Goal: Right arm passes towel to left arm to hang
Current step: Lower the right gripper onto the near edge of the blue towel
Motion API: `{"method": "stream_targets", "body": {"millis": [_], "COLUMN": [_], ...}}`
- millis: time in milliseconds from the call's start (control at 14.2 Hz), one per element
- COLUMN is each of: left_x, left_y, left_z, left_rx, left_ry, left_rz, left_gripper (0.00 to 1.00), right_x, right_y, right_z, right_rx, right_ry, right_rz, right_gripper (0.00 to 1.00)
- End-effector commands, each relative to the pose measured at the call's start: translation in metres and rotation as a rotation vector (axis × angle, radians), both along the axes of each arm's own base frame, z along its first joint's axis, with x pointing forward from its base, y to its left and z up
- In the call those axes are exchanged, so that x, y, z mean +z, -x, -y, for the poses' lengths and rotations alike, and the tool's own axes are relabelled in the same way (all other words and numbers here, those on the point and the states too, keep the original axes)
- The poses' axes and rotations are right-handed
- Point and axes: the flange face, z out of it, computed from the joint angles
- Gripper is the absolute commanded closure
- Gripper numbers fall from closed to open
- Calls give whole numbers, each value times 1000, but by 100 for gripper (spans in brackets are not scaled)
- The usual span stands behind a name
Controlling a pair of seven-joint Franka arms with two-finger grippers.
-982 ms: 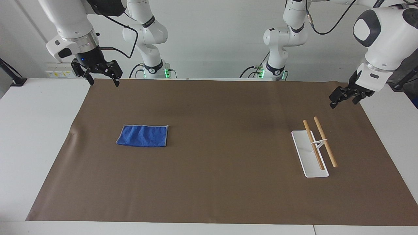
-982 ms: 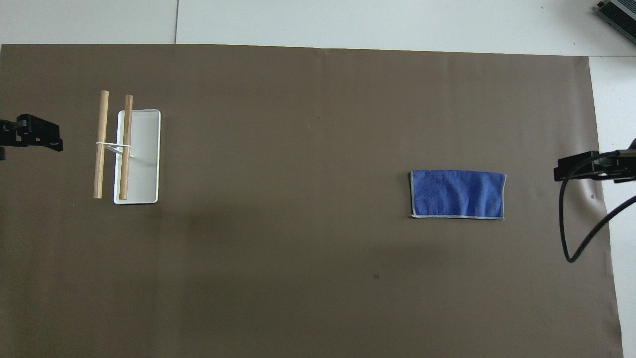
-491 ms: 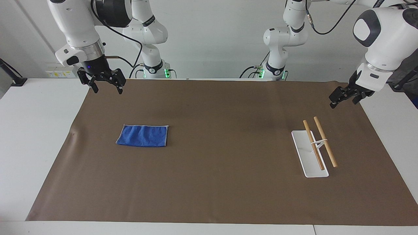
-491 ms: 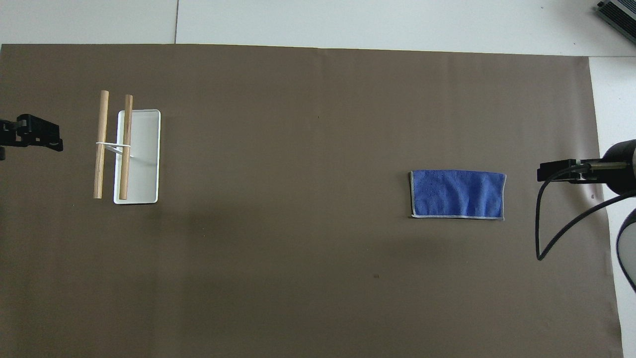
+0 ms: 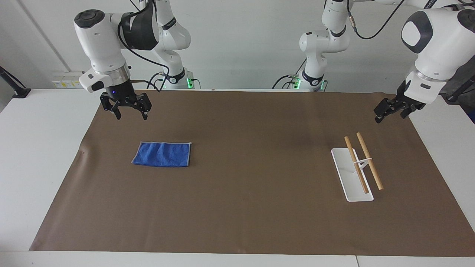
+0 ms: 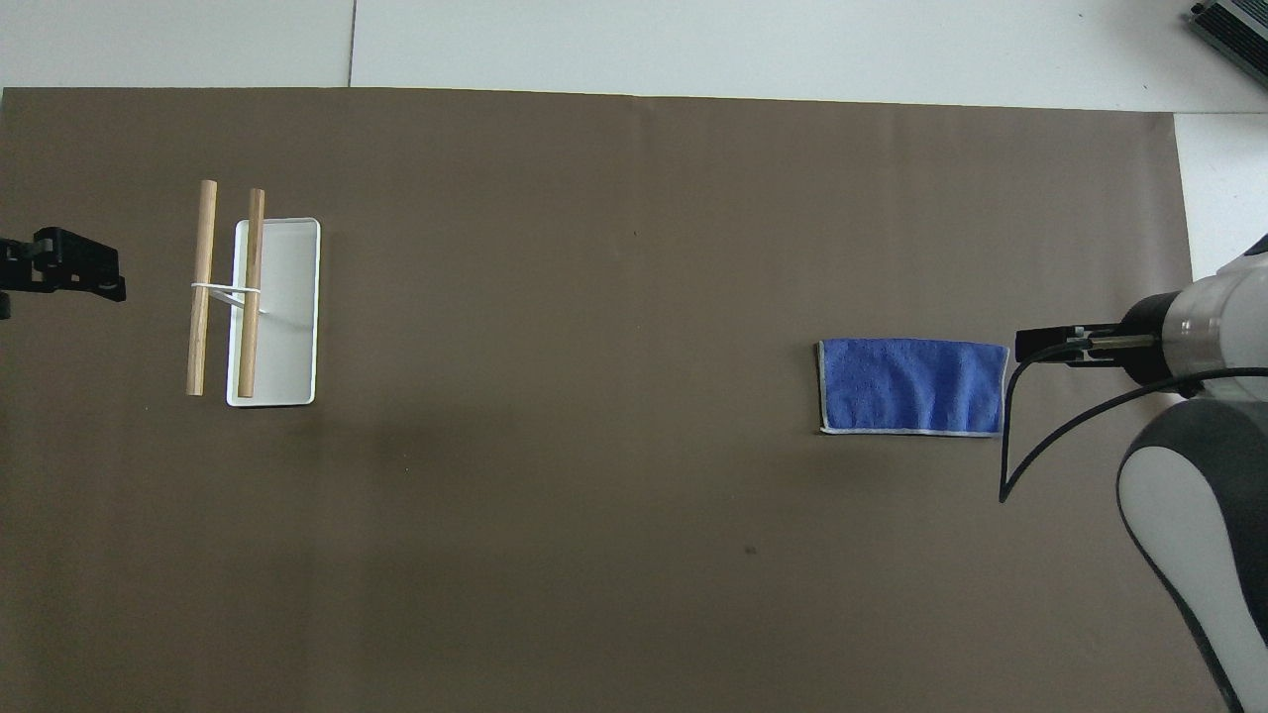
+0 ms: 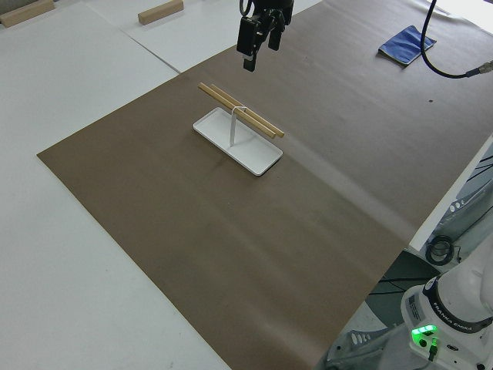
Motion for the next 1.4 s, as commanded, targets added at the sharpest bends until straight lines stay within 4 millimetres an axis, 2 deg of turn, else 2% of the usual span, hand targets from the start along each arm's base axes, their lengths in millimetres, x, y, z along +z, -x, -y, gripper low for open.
{"method": "stream_targets", "body": {"millis": [0,351,491,702,772,1053,1333], "left_x": [1,1,1,1,1,1,1], "left_y": [10,10,10,10,10,10,10], "left_z": [-1,-1,-1,-2,-1,-2,-1], "left_rx": [13,13,13,15,13,15,13], "left_ry": [17,17,17,17,17,17,17], "left_rz": [7,7,7,7,7,7,7], "left_gripper": [0,0,0,0,0,0,0], "right_x": [-33,-86,-107,-144,-161,-200,-218], "right_y": [-5,-19,-22,-18,-15,-4,4], "right_z": [-2,-4,-19,-26,-25,-12,1], "right_rx": [1,-4,23,41,49,44,47], "right_ry": [-10,-8,-8,-6,-5,-2,1], "right_rz": [0,-12,6,-12,-5,-5,-7], "right_gripper": [0,0,0,0,0,0,0]}}
